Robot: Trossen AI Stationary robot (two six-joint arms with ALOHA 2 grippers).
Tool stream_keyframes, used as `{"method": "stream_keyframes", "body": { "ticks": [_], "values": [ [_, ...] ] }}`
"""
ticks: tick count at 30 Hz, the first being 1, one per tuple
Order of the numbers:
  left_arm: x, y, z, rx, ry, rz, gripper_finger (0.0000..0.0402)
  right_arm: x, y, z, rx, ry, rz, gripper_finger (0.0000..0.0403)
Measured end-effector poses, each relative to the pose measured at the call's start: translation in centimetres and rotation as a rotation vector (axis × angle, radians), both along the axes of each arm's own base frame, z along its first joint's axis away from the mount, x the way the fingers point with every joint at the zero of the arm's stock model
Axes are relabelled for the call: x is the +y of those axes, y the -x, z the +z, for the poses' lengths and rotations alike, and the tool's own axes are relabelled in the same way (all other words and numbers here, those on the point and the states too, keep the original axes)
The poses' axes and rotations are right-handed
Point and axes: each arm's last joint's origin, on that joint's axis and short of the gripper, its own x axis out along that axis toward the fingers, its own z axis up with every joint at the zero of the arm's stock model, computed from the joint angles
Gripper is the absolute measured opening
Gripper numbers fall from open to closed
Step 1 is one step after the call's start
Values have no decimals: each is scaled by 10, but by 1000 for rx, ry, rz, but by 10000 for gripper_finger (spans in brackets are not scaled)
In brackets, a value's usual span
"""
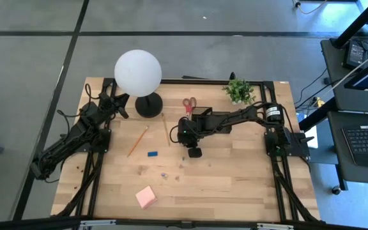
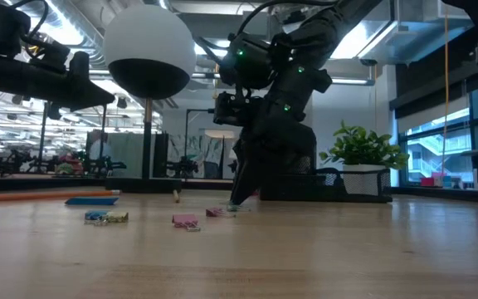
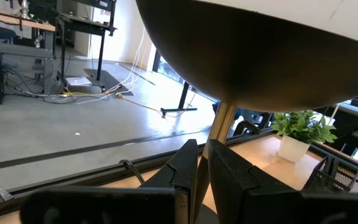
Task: Pick and place office supplies into organizer
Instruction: Put the top blue clip binder into the black desk organizer
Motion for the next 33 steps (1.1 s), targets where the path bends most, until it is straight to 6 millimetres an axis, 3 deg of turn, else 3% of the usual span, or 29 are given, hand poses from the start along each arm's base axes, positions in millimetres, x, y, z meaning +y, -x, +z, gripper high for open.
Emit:
{"method": "stream_keyframes", "body": {
  "ticks": [10, 15, 23, 28, 33],
  "values": [
    [0, 0, 0, 0, 0, 0, 33, 0, 4, 10, 18, -12, -20, 66],
    [0, 0, 0, 0, 0, 0, 33, -1, -1, 50, -26, 20, -37, 65],
    [0, 0, 0, 0, 0, 0, 33, -8, 6, 97, 54, 187, -78, 69],
    [0, 0, 0, -1, -1, 0, 33, -12, 18, 91, 188, 253, -56, 67],
    [0, 0, 0, -1, -1, 0, 33, -19, 28, 72, 256, 299, -80, 70]
  ]
}}
